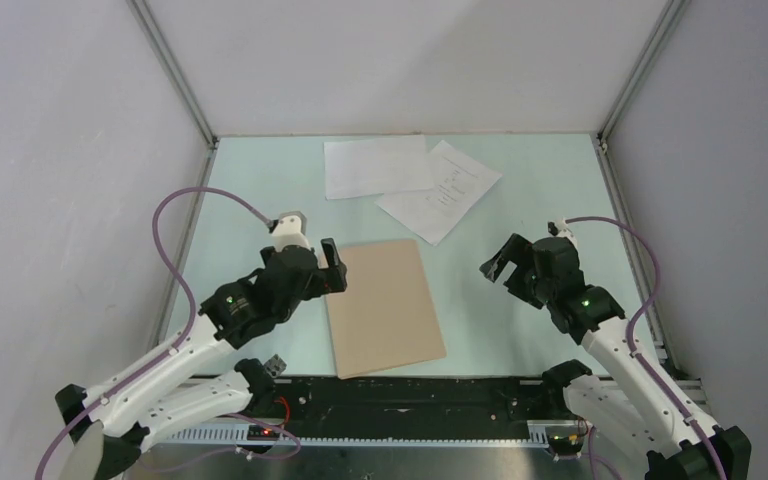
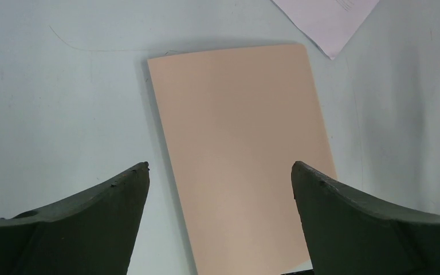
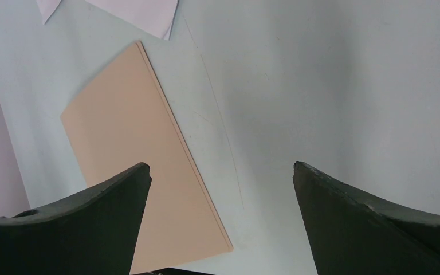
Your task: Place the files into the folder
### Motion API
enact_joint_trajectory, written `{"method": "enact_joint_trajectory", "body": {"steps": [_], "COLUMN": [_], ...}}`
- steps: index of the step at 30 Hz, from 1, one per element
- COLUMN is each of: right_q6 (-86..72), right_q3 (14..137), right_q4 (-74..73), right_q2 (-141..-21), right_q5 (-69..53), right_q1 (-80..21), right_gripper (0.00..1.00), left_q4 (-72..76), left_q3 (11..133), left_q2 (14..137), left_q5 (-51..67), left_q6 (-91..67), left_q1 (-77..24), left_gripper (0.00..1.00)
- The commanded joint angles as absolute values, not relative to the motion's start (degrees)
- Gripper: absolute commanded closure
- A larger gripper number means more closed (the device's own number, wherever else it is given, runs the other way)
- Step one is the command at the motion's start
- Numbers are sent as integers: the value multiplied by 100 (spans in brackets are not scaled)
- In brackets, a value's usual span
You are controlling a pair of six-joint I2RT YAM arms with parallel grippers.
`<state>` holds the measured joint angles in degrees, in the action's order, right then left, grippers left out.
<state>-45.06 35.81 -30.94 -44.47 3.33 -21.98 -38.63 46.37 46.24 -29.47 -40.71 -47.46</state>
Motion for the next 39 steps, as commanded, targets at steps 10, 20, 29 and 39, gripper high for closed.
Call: {"method": "enact_joint_trajectory", "body": {"steps": [10,20,29,39], "right_q6": [-4549,-4794,-5155,-5425], "right_q3": [4016,4041,4038,3844], "right_q4": [-2528,-2445,-1912,-1387], "right_q2": [-5013,-5771,-6577,-7089], "right_q5": [86,306,-67,-299], "right_q1": [-2183,-3058,-4075,-4811], "right_gripper": [0,0,0,0], "left_q4": [-3857,-3176,-2886,-2518], "left_q3": [4707,4262,3605,3161], "left_q2": [4536,5005,5454,5527], "left_q5": [-2988,-1961,-1822,-1337], "left_q6": [-3908,-3803,-4780,-4503], "left_q1": [-4339,-4165,-4084,-3907], "left_gripper": [2,2,2,2]}}
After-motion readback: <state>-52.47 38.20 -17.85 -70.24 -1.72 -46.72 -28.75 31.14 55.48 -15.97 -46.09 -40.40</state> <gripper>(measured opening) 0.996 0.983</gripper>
